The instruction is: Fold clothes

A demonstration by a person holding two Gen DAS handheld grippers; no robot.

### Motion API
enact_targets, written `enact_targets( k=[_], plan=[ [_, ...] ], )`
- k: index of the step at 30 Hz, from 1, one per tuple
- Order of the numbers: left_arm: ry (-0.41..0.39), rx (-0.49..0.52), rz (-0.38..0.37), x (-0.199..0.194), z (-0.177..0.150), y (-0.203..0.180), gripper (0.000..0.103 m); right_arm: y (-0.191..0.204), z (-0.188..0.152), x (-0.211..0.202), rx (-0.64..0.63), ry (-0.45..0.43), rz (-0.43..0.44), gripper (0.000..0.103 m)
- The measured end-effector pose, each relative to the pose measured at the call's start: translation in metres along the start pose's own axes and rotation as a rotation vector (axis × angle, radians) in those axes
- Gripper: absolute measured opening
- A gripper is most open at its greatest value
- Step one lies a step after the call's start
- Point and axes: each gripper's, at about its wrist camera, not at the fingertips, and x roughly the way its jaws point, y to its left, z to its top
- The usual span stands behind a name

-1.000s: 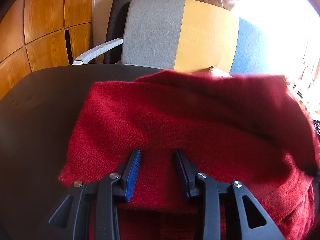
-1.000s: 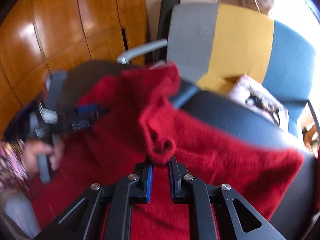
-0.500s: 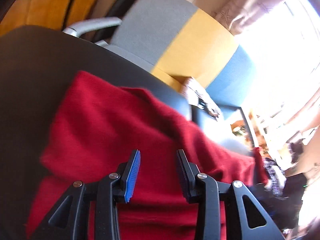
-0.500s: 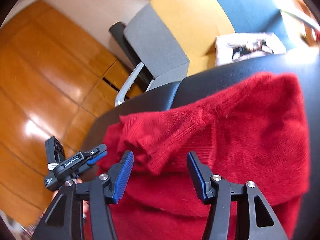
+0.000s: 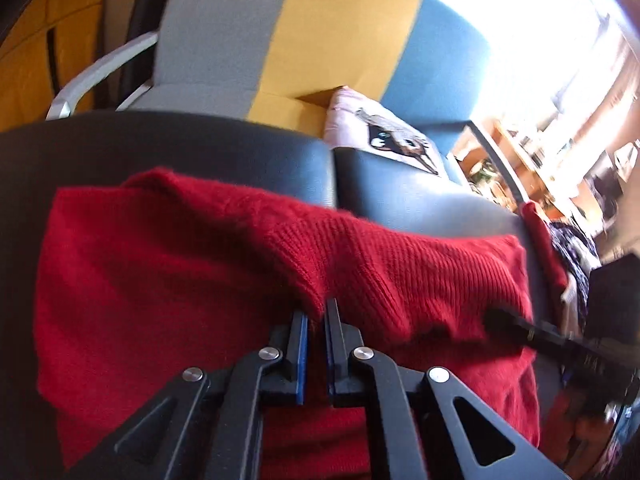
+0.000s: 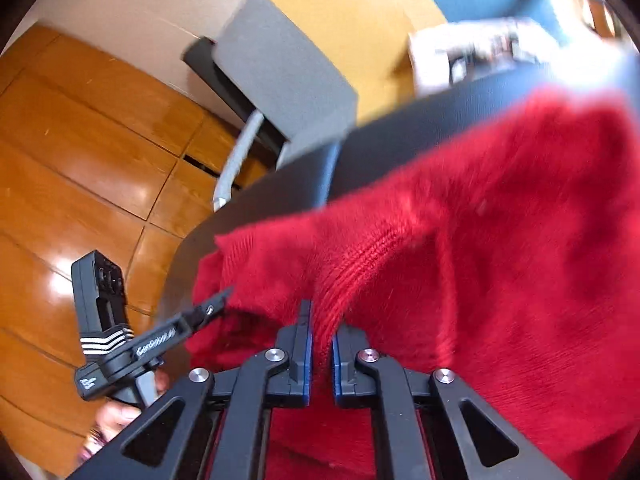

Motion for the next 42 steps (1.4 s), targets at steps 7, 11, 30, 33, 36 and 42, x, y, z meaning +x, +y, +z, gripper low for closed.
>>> enact_targets(
  k=[7,11,30,33,36,42],
  plan=[
    [0.012,-0.023,0.006,0.015,-0.024,0.018,0.006,-0.011,-0.008,0.002,-0.052,0.064,-0.117,0.007],
    [-0.014,0.044,0.053,0.014,-0.026,0.007,0.007,-0.022,-0.011,-0.006,-0.014,0.019,-0.079,0.012],
    [-0.152,0.24,0.296,0.004,-0.056,-0.024,0.015,0.019,0.005,0.034,-0.447,-0.083,-0.38,0.033],
    [-0.151,0.189,0.294,-0.009,-0.05,-0.021,0.017,0.02,-0.004,0.035,-0.471,-0.102,-0.4,0.033],
    [-0.18,0.172,0.312,-0.021,-0.037,-0.027,0.017,0.019,-0.007,0.034,-0.472,-0.111,-0.398,0.033],
    [-0.182,0.238,0.331,0.0,-0.009,-0.05,0.017,0.01,-0.001,0.042,-0.449,-0.117,-0.355,0.035]
  ],
)
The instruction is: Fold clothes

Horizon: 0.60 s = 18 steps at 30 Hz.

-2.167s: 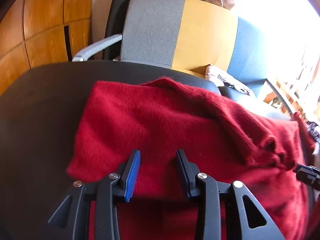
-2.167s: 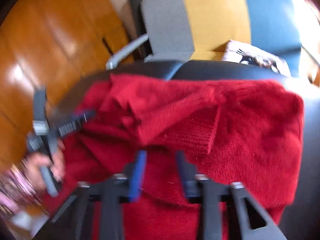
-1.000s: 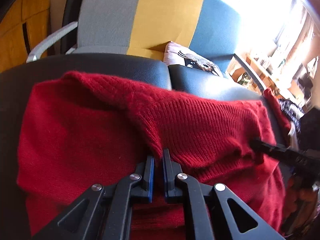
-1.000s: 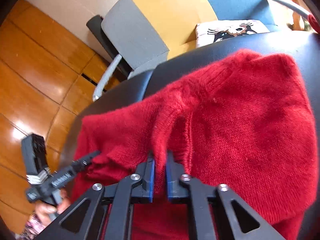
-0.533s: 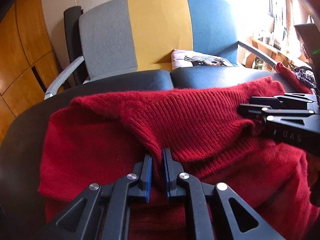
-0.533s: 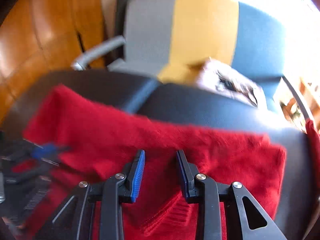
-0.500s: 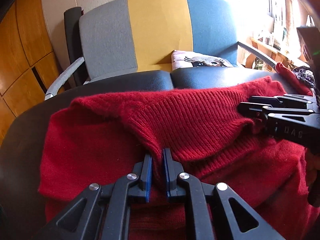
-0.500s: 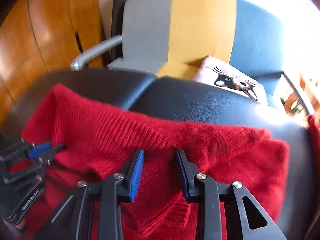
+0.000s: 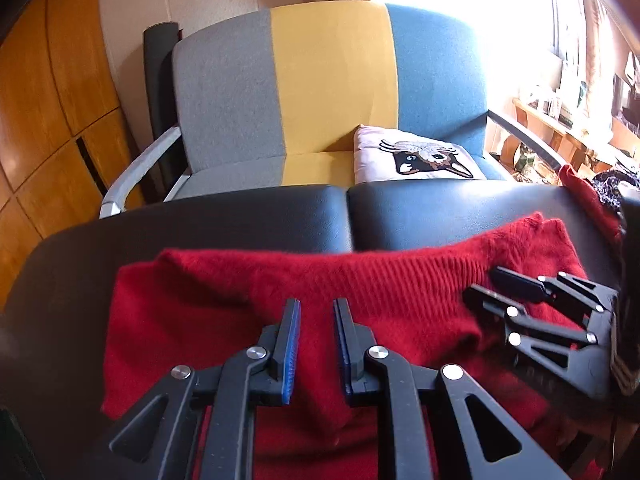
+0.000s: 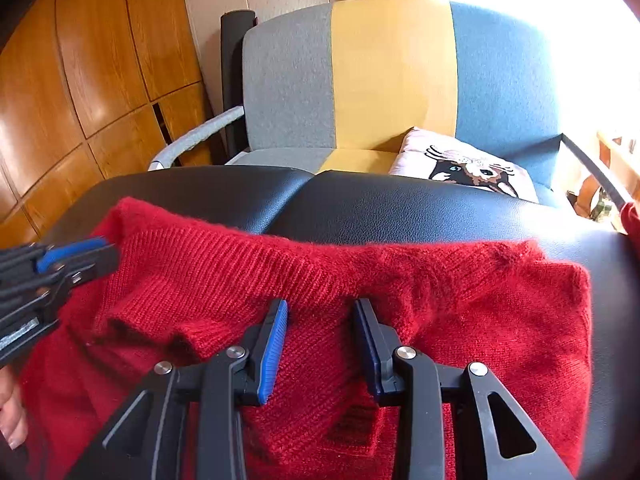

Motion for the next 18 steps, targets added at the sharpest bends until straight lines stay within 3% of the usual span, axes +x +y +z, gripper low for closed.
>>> enact_targets(
  k=[3,6,10,14,17,18],
  plan=[
    [0.067,0.033,0.026,0.034,0.003,-0.007,0.017,0.0,-0.001,0.002,-0.002,-0.004,-0.002,0.035],
    [0.044,0.058,0.033,0.051,-0.002,-0.004,0.019,0.003,-0.001,0.002,-0.009,-0.007,-0.013,0.035],
    [0.008,0.144,0.112,0.05,-0.009,-0.021,0.019,0.001,-0.001,0.003,0.001,-0.011,-0.009,0.035],
    [0.004,0.106,0.085,0.047,-0.008,-0.015,0.019,0.003,-0.002,0.004,-0.003,-0.012,-0.018,0.035],
    [0.02,-0.003,-0.009,0.035,-0.009,0.011,0.021,0.005,-0.002,0.005,-0.012,-0.012,-0.033,0.035],
    [0.025,-0.025,-0.004,0.029,-0.011,0.016,0.021,0.006,-0.002,0.006,-0.018,-0.011,-0.042,0.035]
  ],
)
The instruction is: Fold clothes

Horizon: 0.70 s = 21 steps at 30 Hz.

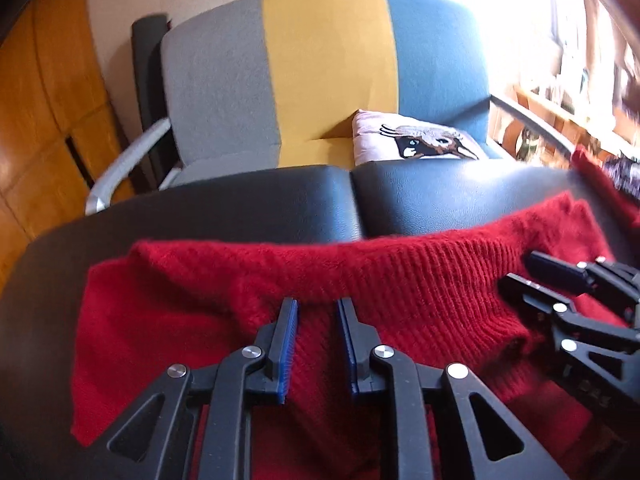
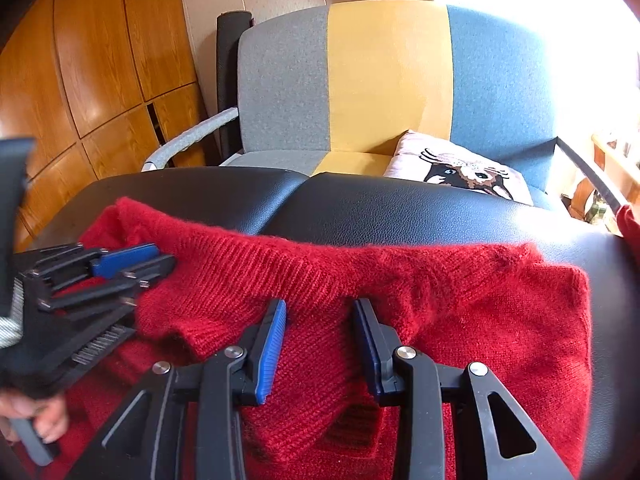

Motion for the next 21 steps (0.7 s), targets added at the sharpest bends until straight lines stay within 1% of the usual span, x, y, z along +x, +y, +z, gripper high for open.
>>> enact_targets(
  k=[1,4,5,7,8,11,12,14,16,17,19,21],
  plan=[
    [0.005,-0.019,0.015,-0.006,-0.003,0.006,0.021,0.001,0.0,0.0,-0.004,0.0,-0.005,0.035],
    [0.023,-0.027,0.204,-0.029,-0.022,0.028,0.021,0.003,0.0,0.0,-0.012,0.0,-0.019,0.035],
    [0.031,-0.039,0.234,-0.036,-0.028,0.036,0.021,0.003,0.0,0.001,-0.013,0.0,-0.021,0.035],
    [0.055,-0.107,0.27,-0.053,-0.047,0.064,0.021,0.004,0.0,0.0,-0.014,0.001,-0.024,0.035],
    [0.064,-0.149,0.262,-0.061,-0.055,0.077,0.021,0.004,0.0,0.0,-0.016,0.001,-0.026,0.036],
    [0.085,-0.32,0.195,-0.092,-0.084,0.118,0.021,0.007,0.001,-0.002,-0.032,0.0,-0.039,0.037],
    [0.082,-0.39,0.153,-0.106,-0.095,0.134,0.021,0.008,0.001,-0.003,-0.035,0.0,-0.041,0.038],
    [0.057,-0.481,0.101,-0.129,-0.11,0.154,0.021,0.007,0.002,-0.011,-0.033,0.008,-0.04,0.041],
    [-0.002,-0.56,0.065,-0.16,-0.125,0.177,0.021,0.008,0.0,-0.027,-0.019,0.022,-0.07,0.048],
    [-0.032,-0.589,0.055,-0.174,-0.131,0.187,0.021,0.008,-0.003,-0.042,-0.013,0.015,-0.066,0.052],
    [-0.096,-0.654,0.041,-0.206,-0.141,0.208,0.021,0.007,-0.009,-0.071,-0.001,-0.001,-0.057,0.052],
    [-0.16,-0.717,0.033,-0.238,-0.15,0.228,0.021,-0.001,-0.02,-0.111,0.025,-0.044,-0.026,0.057]
  ],
)
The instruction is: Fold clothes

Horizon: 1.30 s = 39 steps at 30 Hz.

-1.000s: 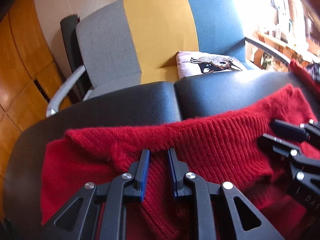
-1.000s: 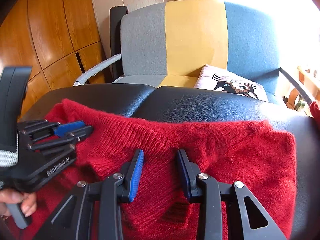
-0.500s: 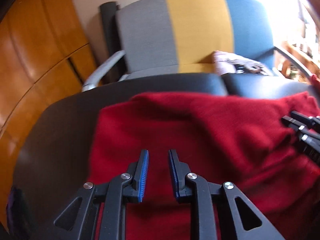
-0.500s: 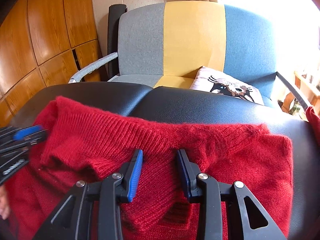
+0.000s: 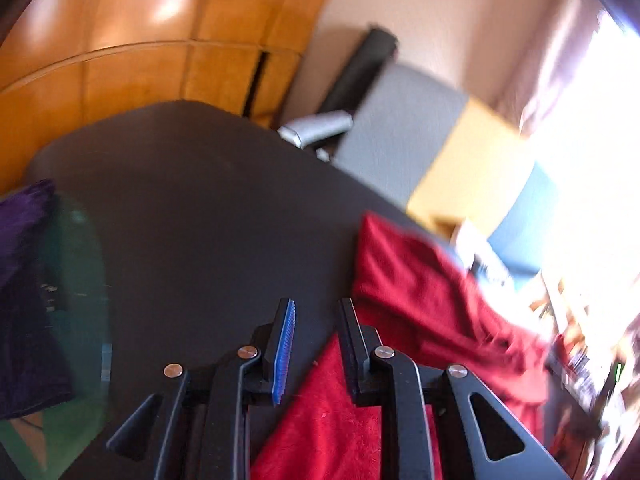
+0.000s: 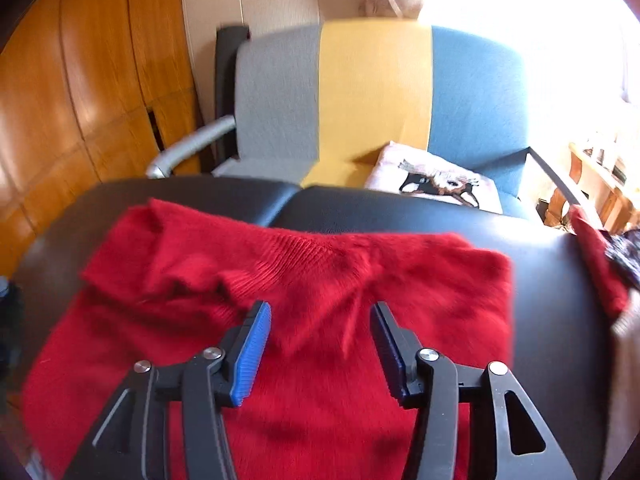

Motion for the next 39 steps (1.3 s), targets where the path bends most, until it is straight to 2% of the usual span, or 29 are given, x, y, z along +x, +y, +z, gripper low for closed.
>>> enact_targets(
  k=[4,7,10,12,15,17,20,22,26,28,30,33,36,39],
  plan=[
    [-0.157,-0.12,-0.02,-0.069,0.026,0.043,0.025,-0.034,-0.026,-0.095,0.113,-0.081,0.16,0.068],
    [-0.26,-0.197,-0.017,-0.12,0.036,0.076,0.03,-0.052,-0.051,-0.16,0.108,-0.132,0.147,0.076],
    [-0.272,-0.228,0.037,-0.15,0.038,0.104,0.037,-0.065,-0.079,-0.204,0.127,-0.131,0.111,0.082],
    [-0.205,-0.201,0.066,-0.142,0.031,0.111,0.039,-0.072,-0.098,-0.228,0.153,-0.115,0.096,0.084],
    [-0.022,-0.122,0.047,-0.105,0.004,0.105,0.039,-0.075,-0.129,-0.223,0.198,-0.029,0.075,0.084],
    [0.098,-0.08,0.007,-0.082,-0.021,0.095,0.039,-0.072,-0.149,-0.21,0.22,0.034,0.055,0.084],
    [0.293,-0.026,-0.125,-0.033,-0.061,0.076,0.038,-0.067,-0.168,-0.193,0.231,0.089,0.044,0.084],
    [0.357,-0.021,-0.174,-0.014,-0.078,0.068,0.038,-0.063,-0.176,-0.184,0.22,0.111,0.026,0.084],
    [0.404,-0.047,-0.248,0.001,-0.1,0.064,0.037,-0.064,-0.186,-0.178,0.238,0.128,0.03,0.084],
    [0.395,-0.036,-0.21,0.006,-0.097,0.068,0.037,-0.066,-0.19,-0.174,0.254,0.138,0.037,0.084],
    [0.368,0.025,-0.138,0.007,-0.092,0.066,0.038,-0.069,-0.194,-0.17,0.258,0.155,0.038,0.084],
    [0.369,0.116,-0.078,0.001,-0.095,0.063,0.038,-0.066,-0.2,-0.162,0.266,0.194,0.053,0.084],
    [0.385,0.204,-0.04,-0.007,-0.105,0.066,0.038,-0.058,-0.204,-0.157,0.242,0.225,0.063,0.084],
    [0.4,0.256,-0.066,-0.011,-0.116,0.066,0.038,-0.051,-0.208,-0.156,0.212,0.242,0.07,0.084]
  ],
)
